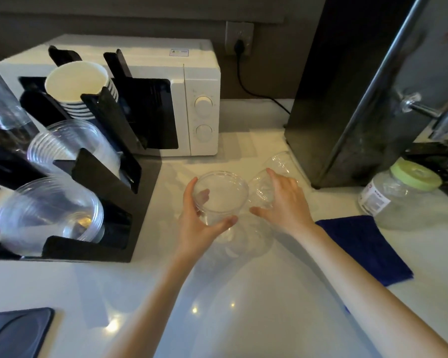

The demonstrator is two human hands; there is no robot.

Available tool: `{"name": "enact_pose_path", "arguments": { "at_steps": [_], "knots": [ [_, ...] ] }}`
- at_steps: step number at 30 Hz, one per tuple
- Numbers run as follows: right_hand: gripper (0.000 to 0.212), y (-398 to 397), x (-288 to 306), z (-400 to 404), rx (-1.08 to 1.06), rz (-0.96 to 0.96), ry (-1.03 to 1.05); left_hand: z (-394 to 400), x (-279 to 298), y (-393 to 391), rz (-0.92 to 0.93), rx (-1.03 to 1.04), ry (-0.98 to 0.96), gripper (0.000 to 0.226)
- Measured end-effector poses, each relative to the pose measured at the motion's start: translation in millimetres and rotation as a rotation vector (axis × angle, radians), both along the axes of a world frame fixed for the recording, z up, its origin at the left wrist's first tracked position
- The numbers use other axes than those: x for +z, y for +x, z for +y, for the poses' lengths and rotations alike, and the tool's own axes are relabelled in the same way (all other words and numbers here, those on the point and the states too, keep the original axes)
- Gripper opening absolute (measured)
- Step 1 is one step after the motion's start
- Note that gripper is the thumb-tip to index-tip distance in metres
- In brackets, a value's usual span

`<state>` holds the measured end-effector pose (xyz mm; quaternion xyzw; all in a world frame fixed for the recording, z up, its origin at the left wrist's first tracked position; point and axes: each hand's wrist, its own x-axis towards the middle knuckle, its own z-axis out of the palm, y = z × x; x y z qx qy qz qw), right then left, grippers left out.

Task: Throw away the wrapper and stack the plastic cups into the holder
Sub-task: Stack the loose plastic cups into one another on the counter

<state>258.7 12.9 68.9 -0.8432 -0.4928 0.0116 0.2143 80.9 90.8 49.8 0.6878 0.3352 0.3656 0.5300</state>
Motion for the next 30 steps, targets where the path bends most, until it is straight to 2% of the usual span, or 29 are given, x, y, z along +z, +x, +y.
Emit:
{"name": "enact_pose_path", "arguments": {
  "at_steps": [2,4,10,15,18,26,30],
  "knots": [
    [0.087,1.8,-7.1,-0.4,0.019,-0.038,0.009,-0.5,-2.0,4.5,0.004,0.002,-0.017,0.109],
    [0.083,4.5,-5.2,-1.1,0.012,0.013,0.137,-0.5,-3.1,7.1,0.009,-0.003,-0.016,0.110],
    [0.082,12.7,49.7,0.6,-0.022,0.399,0.600,-0.3,-2.8,11.6,0.041,0.003,-0.007,0.106],
    [0.075,0.6,87.4,6.7,0.027,0.631,0.837,0.8,4.9,19.0,0.092,-0.004,0.025,0.105],
    [0.075,-14.8,76.5,9.2,0.094,0.720,0.799,0.9,10.8,22.8,0.119,-0.029,0.038,0.106],
    [0.076,-33.7,21.0,2.2,0.111,0.613,0.641,-3.1,20.2,30.6,0.140,-0.070,0.086,0.099],
    [0.067,-30.3,0.4,-8.0,0.123,0.588,0.575,-3.3,25.5,32.5,0.129,-0.069,0.078,0.086]
  ]
}}
